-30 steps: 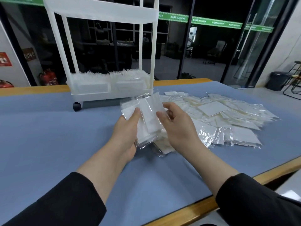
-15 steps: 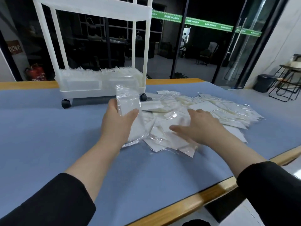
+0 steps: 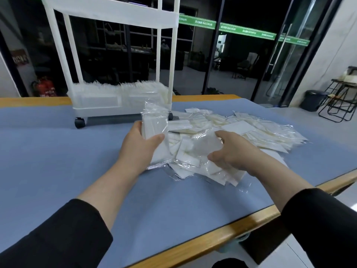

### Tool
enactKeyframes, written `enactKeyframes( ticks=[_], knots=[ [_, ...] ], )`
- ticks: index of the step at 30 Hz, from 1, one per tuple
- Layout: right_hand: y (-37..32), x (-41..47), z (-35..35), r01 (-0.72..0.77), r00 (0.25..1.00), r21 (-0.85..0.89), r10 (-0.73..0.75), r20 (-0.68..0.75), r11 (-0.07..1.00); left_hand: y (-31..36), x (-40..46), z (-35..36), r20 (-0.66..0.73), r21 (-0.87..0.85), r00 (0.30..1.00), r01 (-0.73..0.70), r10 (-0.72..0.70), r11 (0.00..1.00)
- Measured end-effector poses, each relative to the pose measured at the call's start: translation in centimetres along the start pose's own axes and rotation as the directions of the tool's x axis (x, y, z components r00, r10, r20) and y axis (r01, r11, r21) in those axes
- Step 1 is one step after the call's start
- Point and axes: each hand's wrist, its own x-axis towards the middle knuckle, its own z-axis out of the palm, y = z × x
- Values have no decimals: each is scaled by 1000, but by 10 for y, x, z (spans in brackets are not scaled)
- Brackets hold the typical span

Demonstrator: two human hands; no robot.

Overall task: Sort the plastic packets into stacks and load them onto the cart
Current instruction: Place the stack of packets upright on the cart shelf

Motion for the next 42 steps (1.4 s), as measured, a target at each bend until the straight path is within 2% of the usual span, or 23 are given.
enactKeyframes(
  ticks=[3,5,7,9,12,17,21,25,31,35,39,42],
  knots=[
    [8,2,-8,42,994,144,-27,-107,989,0,2,-2,-36,-39,999,-11,10,999],
    [10,2,-16,85,984,301,-31,-178,950,1,3,-3,-64,-73,998,-18,13,997],
    [9,3,-22,107,985,533,-18,-169,839,3,3,-6,-85,-133,996,-4,-7,991],
    [0,3,-24,103,994,727,-39,-104,679,5,2,-9,-89,-215,995,24,-44,976],
    [-28,1,-13,93,992,854,-118,-37,512,11,-3,-15,-44,-299,995,76,-93,951],
    [-99,2,34,197,947,897,-314,-70,395,25,-7,-50,-31,-400,995,75,-96,913],
    [-153,0,79,281,902,842,-427,-67,460,25,-13,-90,-16,-435,992,107,-126,894],
    [-182,0,116,351,842,794,-539,-35,497,12,-8,-120,-71,-436,982,128,-176,891],
    [-182,18,139,306,860,854,-507,-58,421,-8,7,-131,-150,-447,962,141,-230,883],
    [-180,23,143,230,898,918,-433,-73,322,-16,14,-132,-288,-413,926,110,-244,904],
    [-173,31,131,317,919,888,-338,-201,332,-19,16,-141,-422,-294,885,72,-197,953],
    [-170,30,124,366,890,858,-405,-209,360,-15,11,-137,-399,-143,912,43,-98,989]
  ],
)
